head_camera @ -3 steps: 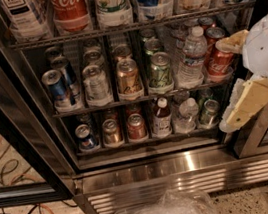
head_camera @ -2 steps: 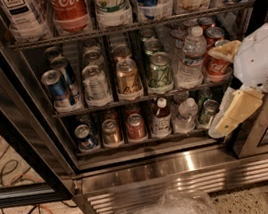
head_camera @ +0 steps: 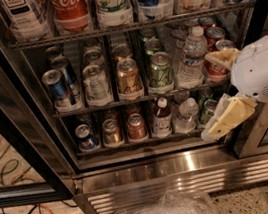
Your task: Pick redbull can from middle shelf of fridge
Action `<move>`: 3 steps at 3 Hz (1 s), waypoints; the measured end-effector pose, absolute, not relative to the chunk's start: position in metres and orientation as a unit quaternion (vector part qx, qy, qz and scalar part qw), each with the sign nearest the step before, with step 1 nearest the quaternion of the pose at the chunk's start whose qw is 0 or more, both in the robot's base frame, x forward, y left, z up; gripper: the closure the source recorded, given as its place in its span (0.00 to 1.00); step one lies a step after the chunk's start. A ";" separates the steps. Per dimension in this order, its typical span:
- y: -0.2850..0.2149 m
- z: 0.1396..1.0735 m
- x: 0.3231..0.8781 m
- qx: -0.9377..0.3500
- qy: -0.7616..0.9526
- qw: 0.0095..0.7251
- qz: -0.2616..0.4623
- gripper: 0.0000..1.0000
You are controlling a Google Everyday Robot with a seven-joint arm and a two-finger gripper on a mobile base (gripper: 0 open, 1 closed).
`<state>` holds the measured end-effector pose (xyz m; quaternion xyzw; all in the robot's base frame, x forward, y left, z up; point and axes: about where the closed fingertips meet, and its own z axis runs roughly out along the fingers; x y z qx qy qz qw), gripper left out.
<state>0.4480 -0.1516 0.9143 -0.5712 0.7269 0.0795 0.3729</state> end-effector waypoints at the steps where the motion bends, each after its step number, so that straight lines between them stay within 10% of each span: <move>1: -0.147 0.913 0.450 -0.555 0.730 0.387 0.098 0.00; 3: -0.116 0.908 0.454 -0.482 0.738 0.449 0.149 0.00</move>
Offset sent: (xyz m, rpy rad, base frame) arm 0.0118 0.0329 -0.0128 0.2953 -0.0015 -0.0977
